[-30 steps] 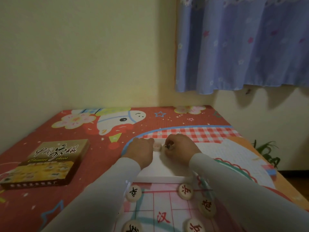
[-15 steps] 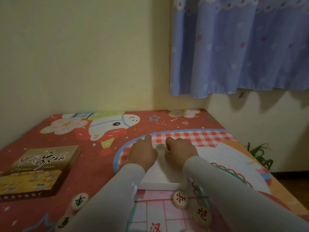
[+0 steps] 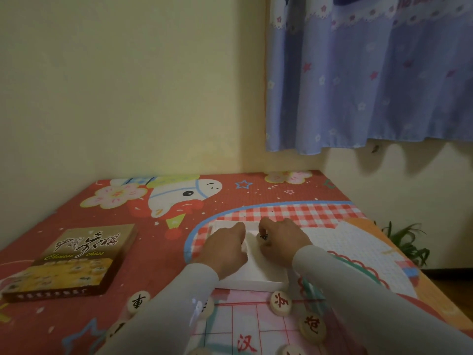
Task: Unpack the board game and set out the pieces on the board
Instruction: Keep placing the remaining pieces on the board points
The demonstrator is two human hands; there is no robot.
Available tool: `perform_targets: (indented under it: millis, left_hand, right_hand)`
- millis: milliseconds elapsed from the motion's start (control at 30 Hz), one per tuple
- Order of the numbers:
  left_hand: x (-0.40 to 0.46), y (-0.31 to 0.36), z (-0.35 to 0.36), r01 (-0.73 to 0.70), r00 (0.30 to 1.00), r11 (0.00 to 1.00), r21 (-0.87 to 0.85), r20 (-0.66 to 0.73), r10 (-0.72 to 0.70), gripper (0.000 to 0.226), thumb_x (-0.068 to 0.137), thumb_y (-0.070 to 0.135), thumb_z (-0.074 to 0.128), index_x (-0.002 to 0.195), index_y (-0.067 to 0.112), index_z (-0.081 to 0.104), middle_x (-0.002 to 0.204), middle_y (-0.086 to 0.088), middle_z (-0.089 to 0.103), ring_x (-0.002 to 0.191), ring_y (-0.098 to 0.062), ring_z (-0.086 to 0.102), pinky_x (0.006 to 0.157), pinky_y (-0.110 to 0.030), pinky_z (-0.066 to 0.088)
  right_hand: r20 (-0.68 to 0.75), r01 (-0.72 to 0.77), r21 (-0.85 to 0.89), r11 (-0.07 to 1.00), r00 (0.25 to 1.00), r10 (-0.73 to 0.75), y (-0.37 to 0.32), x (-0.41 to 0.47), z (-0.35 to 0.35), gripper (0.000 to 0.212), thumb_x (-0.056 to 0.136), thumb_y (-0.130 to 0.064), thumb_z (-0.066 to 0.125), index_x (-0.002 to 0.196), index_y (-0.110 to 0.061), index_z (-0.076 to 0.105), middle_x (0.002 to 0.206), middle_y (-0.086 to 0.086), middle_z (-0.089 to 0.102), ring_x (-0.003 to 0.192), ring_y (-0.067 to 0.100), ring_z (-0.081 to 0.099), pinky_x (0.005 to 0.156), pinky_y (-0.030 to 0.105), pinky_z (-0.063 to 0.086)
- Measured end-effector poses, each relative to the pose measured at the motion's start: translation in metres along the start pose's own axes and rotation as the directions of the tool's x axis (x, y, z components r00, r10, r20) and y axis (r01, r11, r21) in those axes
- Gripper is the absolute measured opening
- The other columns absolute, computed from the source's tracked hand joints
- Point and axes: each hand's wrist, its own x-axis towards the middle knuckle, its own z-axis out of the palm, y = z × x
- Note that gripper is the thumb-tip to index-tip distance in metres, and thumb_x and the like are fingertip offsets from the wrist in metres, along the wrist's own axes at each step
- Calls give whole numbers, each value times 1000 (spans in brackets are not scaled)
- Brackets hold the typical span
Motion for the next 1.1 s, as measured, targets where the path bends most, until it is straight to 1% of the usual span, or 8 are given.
perform_targets:
  millis: [133, 200, 300, 433, 633, 800, 967, 1100]
  left_hand:
    - [-11, 1, -10, 190, 981, 892, -409, 41, -190, 16, 82, 16, 63, 92, 20, 51, 71, -1, 58, 58, -15, 50, 52, -28, 42]
    - [-19, 4, -16, 288, 945, 538, -792, 145, -293, 21, 77, 2, 67, 88, 16, 55, 76, -11, 60, 65, -21, 57, 68, -40, 57]
    - [-34, 13, -26, 277, 912, -44, -960, 277, -302, 16, 83, -14, 58, 89, 1, 56, 85, -18, 58, 76, -24, 60, 68, -31, 60]
    - [-56, 24, -35, 226, 861, -412, -883, 379, -339, 6, 88, -3, 53, 90, 3, 53, 78, -15, 52, 59, -18, 51, 47, -21, 50]
    - [-110, 52, -54, 354, 800, -312, -882, 458, -388, 20, 89, 10, 41, 72, 12, 50, 38, 2, 45, 31, -9, 41, 38, -17, 30]
    - [-155, 68, -68, 339, 825, -223, -914, 403, -396, 29, 91, 17, 39, 65, 13, 51, 35, 5, 36, 30, -9, 37, 44, -20, 39]
    - [-187, 69, -74, 361, 862, -180, -915, 401, -310, 50, 97, 49, 37, 70, 14, 60, 47, -1, 44, 45, -15, 41, 34, -14, 33]
    - [-203, 66, -75, 349, 882, -151, -925, 379, -281, 46, 94, 52, 45, 67, 17, 58, 43, 4, 35, 47, -12, 34, 34, -15, 32]
  right_hand:
    - [-105, 2, 270, 963, 994, 28, -2, -17, -5, 14, 90, -34, 58, 101, -25, 55, 95, -1, 63, 84, 17, 58, 74, 31, 54]
    - [-126, 28, 464, 885, 991, 35, -5, -31, -14, 13, 87, -34, 63, 93, -26, 54, 88, -4, 65, 79, 15, 61, 69, 30, 53]
    - [-151, 73, 643, 762, 988, 32, -19, -54, -30, 15, 84, -33, 68, 86, -27, 54, 89, -8, 65, 78, 10, 66, 63, 25, 53]
    - [-188, 156, 683, 713, 981, -35, -40, -84, -47, 15, 83, -32, 69, 86, -27, 55, 91, -9, 66, 76, 11, 69, 67, 28, 54]
    - [-226, 234, 659, 715, 968, -108, -70, -128, -65, 15, 82, -28, 69, 87, -29, 54, 90, -6, 67, 73, 10, 70, 74, 38, 58]
    - [-245, 264, 640, 721, 960, -134, -95, -169, -73, 18, 82, -29, 70, 85, -31, 53, 90, -8, 67, 72, 7, 68, 60, 24, 54]
    - [-182, 253, 600, 759, 967, -178, -110, -200, -75, 16, 83, -29, 69, 89, -26, 54, 87, 0, 68, 57, 8, 64, 52, 16, 49]
    - [-217, 279, 516, 810, 957, -192, -113, -218, -80, 16, 85, -38, 67, 91, -27, 58, 92, -12, 65, 84, 2, 61, 67, 14, 45]
